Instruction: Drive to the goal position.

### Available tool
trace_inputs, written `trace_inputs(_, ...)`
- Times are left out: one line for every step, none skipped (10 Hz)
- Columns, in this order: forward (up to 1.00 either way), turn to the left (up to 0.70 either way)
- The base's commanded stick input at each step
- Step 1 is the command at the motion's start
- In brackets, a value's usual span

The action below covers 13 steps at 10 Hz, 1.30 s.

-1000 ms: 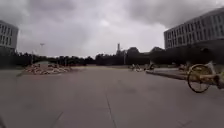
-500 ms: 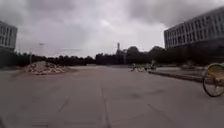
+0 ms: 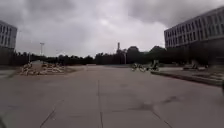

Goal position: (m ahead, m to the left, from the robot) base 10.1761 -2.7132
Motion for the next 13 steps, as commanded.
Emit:
trace_inputs(0.85, -0.03)
trace_inputs(0.85, -0.03)
trace_inputs(0.85, -0.03)
trace_inputs(0.85, -0.03)
trace_inputs(0.85, -0.03)
trace_inputs(0.85, -0.03)
trace_inputs(0.85, -0.03)
trace_inputs(0.85, -0.03)
trace_inputs(0.85, -0.03)
trace_inputs(0.85, -0.03)
trace_inputs(0.85, -0.03)
trace_inputs(0.85, -0.03)
trace_inputs(0.85, -0.03)
